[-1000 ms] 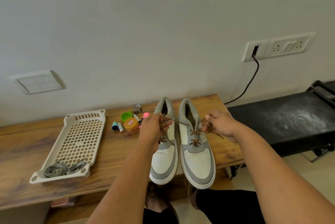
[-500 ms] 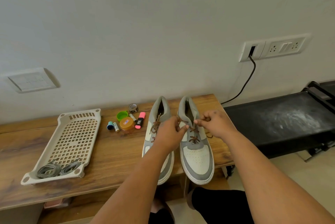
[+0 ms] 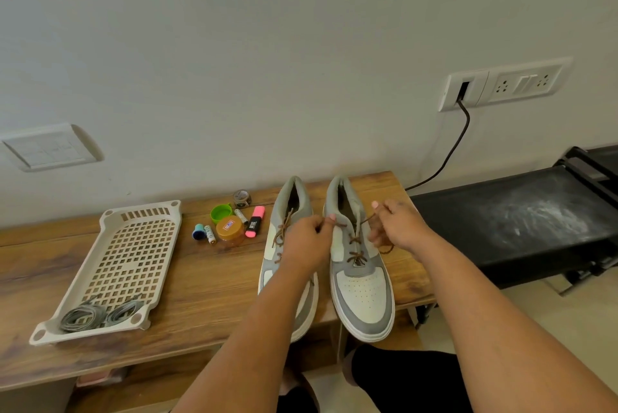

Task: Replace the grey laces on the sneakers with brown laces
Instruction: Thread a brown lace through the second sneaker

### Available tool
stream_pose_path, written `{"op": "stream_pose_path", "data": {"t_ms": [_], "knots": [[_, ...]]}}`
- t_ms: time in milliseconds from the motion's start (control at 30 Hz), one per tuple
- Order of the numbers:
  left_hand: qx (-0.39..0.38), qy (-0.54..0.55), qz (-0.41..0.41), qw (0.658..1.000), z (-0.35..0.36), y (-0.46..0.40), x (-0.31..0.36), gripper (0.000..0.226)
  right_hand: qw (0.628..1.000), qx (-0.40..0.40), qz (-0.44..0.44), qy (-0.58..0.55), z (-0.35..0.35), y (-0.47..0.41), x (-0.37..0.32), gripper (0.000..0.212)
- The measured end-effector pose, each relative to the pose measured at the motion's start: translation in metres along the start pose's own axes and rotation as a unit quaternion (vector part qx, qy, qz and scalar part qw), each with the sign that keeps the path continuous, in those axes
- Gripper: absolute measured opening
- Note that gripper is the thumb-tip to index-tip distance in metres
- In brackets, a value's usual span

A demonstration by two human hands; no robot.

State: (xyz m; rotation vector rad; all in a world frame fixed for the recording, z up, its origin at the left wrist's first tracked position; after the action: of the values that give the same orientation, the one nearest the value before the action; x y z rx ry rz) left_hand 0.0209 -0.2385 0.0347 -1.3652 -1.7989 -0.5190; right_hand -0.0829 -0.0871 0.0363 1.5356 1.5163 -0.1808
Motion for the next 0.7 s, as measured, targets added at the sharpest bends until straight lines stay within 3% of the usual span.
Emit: {"op": "stream_pose_path", "data": {"t_ms": [100,200,367,467,567,700], "knots": [[-0.006,-0.012,-0.005,1.000,-0.034,-0.006,0.016,0.045,0.975,0.010,0.022,0.223,-0.022,0.019,-0.008,0.038],[0.018,-0.015,0.014,1.000,-0.075,-0.004,0.039,0.050,0.963,0.040,0.003,0.267,-0.054,0.046,-0.025,0.039],[0.138,0.111,0.067,0.982,-0.119,0.009,0.102,0.035,0.962,0.128,-0.172,0.167,-0.078,0.102,-0.067,0.023],[0.142,0.118,0.133,0.974,-0.109,0.008,0.129,0.031,0.956,0.129,-0.264,0.013,-0.076,0.126,-0.087,0.009],[0.156,0.114,0.165,0.967,-0.092,0.003,0.135,0.027,0.936,0.116,-0.310,-0.117,-0.074,0.136,-0.097,0.005],[0.180,0.257,0.130,0.941,-0.078,-0.001,0.133,0.024,0.906,0.164,-0.348,-0.177,-0.079,0.143,-0.099,0.013]]}}
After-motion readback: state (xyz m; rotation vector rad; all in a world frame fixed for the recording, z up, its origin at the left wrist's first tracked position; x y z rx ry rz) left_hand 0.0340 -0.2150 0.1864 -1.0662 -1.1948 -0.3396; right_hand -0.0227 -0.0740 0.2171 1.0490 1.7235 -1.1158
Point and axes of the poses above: each hand's wrist, its own y-axis away from the middle knuckle, its own z-axis out of the palm, x = y × z, the point moved 4 cm from there along -y, towards the middle knuckle, and after that the axes turned 15 degrees about z, right-handed, at the moved point
